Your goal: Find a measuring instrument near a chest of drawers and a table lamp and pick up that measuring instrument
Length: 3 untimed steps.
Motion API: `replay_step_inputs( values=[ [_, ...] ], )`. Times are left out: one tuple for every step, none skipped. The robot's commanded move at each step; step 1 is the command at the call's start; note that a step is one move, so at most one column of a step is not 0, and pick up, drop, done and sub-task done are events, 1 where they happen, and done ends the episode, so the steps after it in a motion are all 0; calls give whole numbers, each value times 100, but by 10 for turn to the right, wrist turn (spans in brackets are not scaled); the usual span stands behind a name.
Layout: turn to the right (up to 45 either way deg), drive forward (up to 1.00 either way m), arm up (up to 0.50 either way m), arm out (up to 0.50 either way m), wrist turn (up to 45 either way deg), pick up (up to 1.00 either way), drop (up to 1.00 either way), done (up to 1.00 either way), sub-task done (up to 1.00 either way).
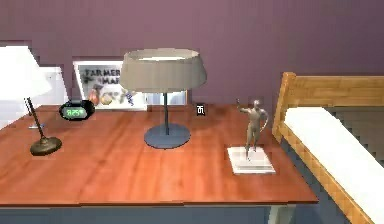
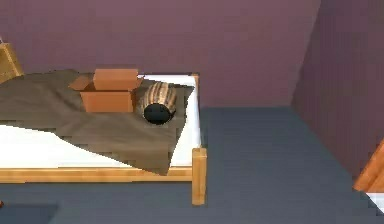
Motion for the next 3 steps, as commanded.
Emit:
replay_step_inputs(
  values=[
    [-450,0,0,0,0,0,0,0,0],
    [-90,0,0,0,0,0,0,0,0],
    [-30,0,0,0,0,0,0,0,0]
  ],
)
